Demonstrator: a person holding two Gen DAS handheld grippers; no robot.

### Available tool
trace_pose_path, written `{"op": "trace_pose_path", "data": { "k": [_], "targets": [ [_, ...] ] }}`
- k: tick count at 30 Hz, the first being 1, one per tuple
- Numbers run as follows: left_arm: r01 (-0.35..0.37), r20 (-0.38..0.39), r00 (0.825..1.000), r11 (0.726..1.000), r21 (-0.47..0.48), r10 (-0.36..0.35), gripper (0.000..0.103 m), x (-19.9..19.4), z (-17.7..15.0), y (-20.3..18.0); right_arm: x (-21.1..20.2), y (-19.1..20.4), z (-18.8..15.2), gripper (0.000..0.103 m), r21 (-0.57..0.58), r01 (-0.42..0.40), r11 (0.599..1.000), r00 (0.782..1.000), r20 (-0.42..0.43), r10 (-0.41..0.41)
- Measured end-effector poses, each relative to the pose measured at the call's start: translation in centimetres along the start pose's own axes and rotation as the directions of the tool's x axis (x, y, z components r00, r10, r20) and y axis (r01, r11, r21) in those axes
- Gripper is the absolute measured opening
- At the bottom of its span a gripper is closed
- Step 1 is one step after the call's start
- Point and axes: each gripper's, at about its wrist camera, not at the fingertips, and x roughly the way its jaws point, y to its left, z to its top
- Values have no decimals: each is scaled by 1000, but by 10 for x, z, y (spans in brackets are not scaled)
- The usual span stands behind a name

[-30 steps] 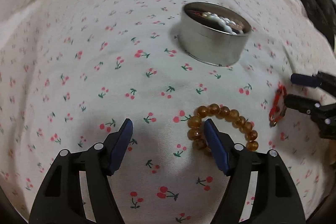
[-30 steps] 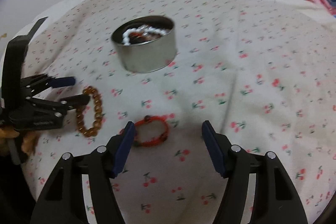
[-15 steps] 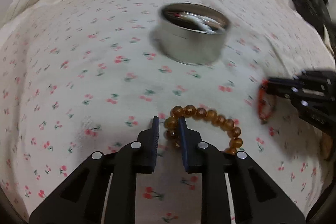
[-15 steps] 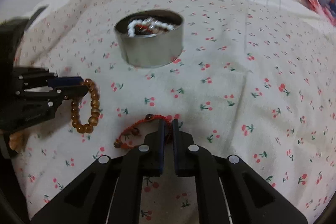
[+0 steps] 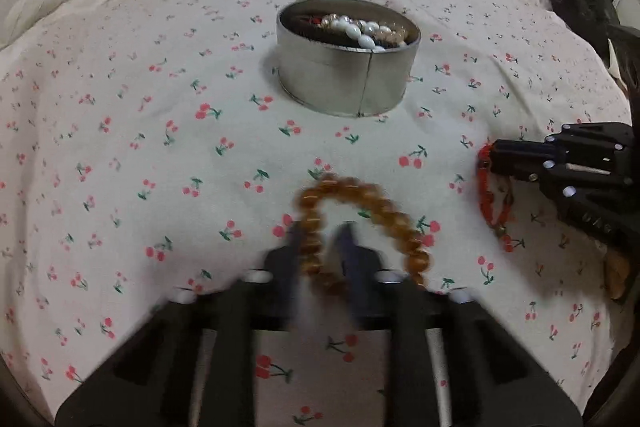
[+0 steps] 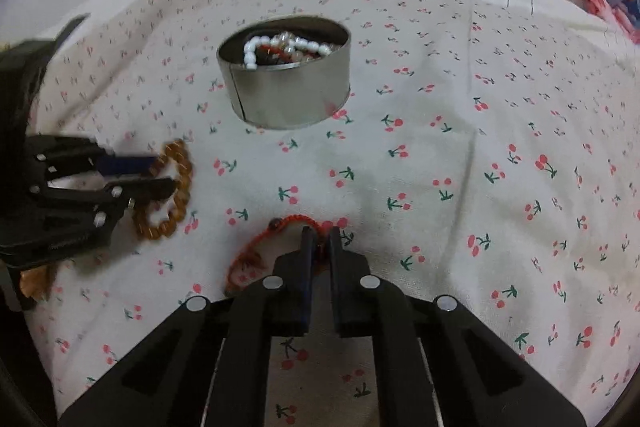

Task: Organize jewelry
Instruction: 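Grasp the amber bead bracelet with the left tool while the right tool grasps the red string bracelet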

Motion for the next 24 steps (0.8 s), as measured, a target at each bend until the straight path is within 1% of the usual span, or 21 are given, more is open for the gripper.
{"op": "trace_pose_path", "data": {
  "k": [4, 8, 10, 12, 14, 15, 16, 17, 18, 19, 20, 21, 23, 24],
  "targets": [
    [-2, 98, 995, 999, -45, 6, 11, -17, 10, 10, -16, -13, 6, 8, 70, -43, 997, 997, 64, 39],
    [5, 149, 989, 997, -77, 7, 11, -24, 15, 16, -23, -24, 7, 8, 122, -66, 990, 993, 102, 54],
    [-1, 147, 989, 997, -75, 12, 11, -24, 12, 16, -25, -24, 6, 8, 128, -76, 989, 993, 105, 62],
    [-17, 120, 992, 996, -85, 27, 11, -18, 11, 18, -24, -25, 6, 8, 128, -63, 990, 994, 96, 50],
    [-9, 31, 999, 996, -94, 12, 11, -4, 6, 23, -17, -27, 5, 9, 132, -32, 991, 998, 57, 24],
    [-13, 1, 1000, 995, -103, 13, 12, 2, 7, 25, -12, -30, 4, 20, 139, -40, 990, 999, 24, 37],
    [-11, -20, 1000, 994, -113, 9, 12, 6, 5, 26, -8, -32, 2, 48, 152, -55, 987, 998, 2, 55],
    [-10, -22, 1000, 994, -109, 8, 14, 5, 6, 25, -9, -33, 1, 60, 161, -60, 985, 998, 7, 59],
    [-9, -23, 1000, 994, -109, 7, 24, 5, 7, 25, -12, -31, 1, 71, 157, -58, 986, 998, 27, 54],
    [-5, -26, 1000, 992, -124, 2, 32, 5, 7, 27, -14, -25, 2, 73, 128, -44, 991, 999, 35, 39],
    [5, -31, 999, 990, -138, -9, 48, 7, 6, 27, -13, -19, 3, 73, 97, -27, 995, 999, 33, 24],
    [5, -30, 1000, 990, -138, -9, 51, 8, 5, 26, -10, -15, 2, 73, 79, -14, 997, 1000, 24, 12],
    [-35, -21, 999, 995, -90, 33, 49, 9, 4, 17, 3, -1, -3, 73, 23, 14, 1000, 1000, -14, -14],
    [-32, -18, 999, 997, -65, 31, 33, 10, 4, 13, 5, 6, -4, 65, -20, 48, 999, 999, -12, -49]
  ]
}}
